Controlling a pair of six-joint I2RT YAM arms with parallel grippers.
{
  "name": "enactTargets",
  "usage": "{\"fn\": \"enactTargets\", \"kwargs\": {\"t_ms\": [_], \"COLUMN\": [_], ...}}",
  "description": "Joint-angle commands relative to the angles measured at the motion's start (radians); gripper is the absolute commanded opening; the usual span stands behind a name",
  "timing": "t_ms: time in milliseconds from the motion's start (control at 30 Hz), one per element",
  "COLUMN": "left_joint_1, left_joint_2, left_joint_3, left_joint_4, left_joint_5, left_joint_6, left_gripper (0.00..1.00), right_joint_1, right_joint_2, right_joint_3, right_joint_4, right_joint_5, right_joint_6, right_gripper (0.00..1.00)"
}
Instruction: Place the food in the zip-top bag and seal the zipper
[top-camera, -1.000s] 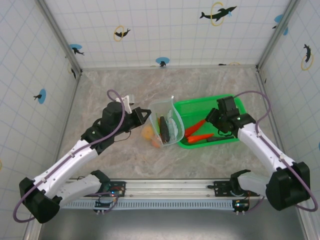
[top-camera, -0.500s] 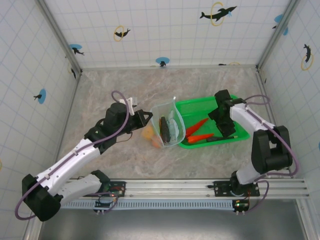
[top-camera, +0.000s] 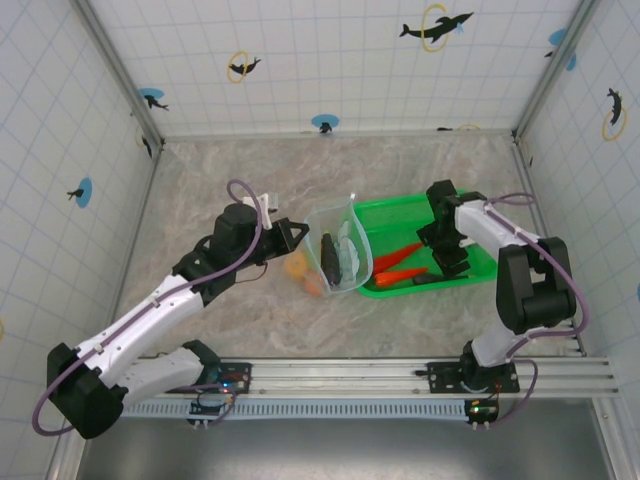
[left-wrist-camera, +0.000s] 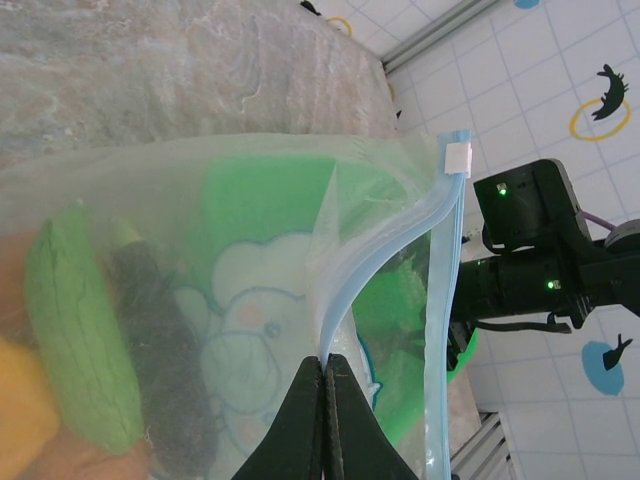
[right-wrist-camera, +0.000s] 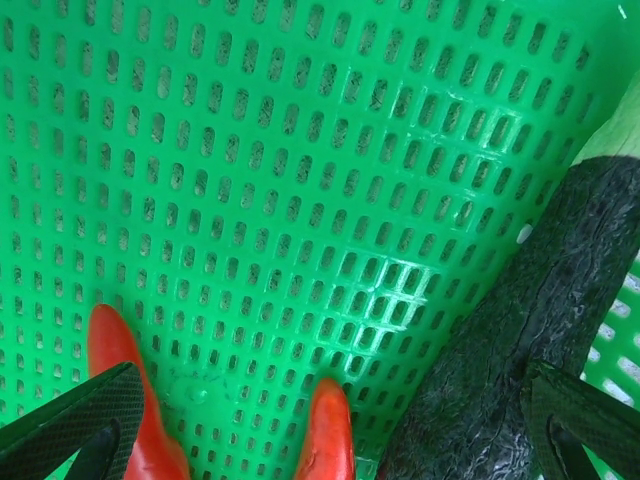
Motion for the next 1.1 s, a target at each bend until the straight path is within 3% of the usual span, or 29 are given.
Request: {"fn": "enactTargets", "kwargs": {"t_ms": [0,200,433,633,833,1067], "left_joint_1": [0.001,0.001,0.001,0.001,0.001,0.001], "left_joint_2": [-0.021,-0.041,-0.043,-0.051,-0.047,0.001], "left_joint_3": [-0.012,-0.011,-0.009,-0.003,0.023,0.000], "left_joint_4": [0.011,-0.004,-0.013,-0.031,-0.062,-0.013], "left_joint_5": [0.008,-0.011,-0.019,-0.032,-0.063,-0.025], "left_joint_6": [0.006,0.005,0.002,0.015,0.078,0.144], "left_gripper": [0.00,0.00,0.00,0.00,0.00,0.00], "right_joint_1": [-0.019,-0.051,-0.051,-0.059,-0.076,-0.088], "right_joint_2": [0.039,0.062,0.076,0.034,0.103,0.105], "right_joint_3": [-0.065,-0.152,-0.106,-0.018,0.108,0.138], "right_joint_4": [0.008,0.131,0.197,0.106,-0.115,-0.219], "right_joint_5": [0.002,-0.038,-0.023,0.079,0.000,0.006], "right_joint_6": [0.033,0.029,-0.052,-0.132,-0.274,-0.186], "right_gripper": [0.99,0.94,0.88,0.88,0.96,0.99]}}
